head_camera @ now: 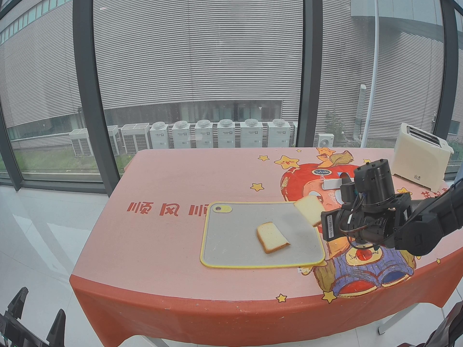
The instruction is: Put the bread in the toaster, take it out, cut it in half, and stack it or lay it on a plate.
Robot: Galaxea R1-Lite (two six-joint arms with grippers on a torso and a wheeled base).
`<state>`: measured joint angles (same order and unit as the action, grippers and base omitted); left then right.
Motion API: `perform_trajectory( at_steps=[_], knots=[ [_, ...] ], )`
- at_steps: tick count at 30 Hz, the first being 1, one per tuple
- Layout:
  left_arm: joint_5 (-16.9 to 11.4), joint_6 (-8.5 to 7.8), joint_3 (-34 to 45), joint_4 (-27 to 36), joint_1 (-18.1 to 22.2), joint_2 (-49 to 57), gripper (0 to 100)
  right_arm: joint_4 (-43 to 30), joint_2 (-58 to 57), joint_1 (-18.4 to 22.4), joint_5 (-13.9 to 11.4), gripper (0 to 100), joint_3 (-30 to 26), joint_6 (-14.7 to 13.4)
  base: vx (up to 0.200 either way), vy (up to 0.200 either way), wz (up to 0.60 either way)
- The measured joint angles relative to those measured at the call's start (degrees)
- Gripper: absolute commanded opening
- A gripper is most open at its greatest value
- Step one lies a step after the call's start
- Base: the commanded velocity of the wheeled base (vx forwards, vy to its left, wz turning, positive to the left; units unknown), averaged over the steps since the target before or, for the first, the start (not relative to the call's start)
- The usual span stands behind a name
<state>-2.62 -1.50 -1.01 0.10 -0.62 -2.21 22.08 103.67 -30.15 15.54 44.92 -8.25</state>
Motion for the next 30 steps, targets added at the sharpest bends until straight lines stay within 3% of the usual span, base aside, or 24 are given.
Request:
perform_trajectory(
  at_steps=[12,30],
  knots=[
    [0.05,0.02,0.00,0.00,-0.04,0.00,100,0.04,-6.51,1.73,0.00,0,-3.77,0.16,0.000,0.000,0.00],
    [0.02,0.02,0.00,0.00,0.00,0.00,100,0.00,-15.71,3.63,0.57,0,-14.71,0.38,0.000,0.000,0.00]
  ],
)
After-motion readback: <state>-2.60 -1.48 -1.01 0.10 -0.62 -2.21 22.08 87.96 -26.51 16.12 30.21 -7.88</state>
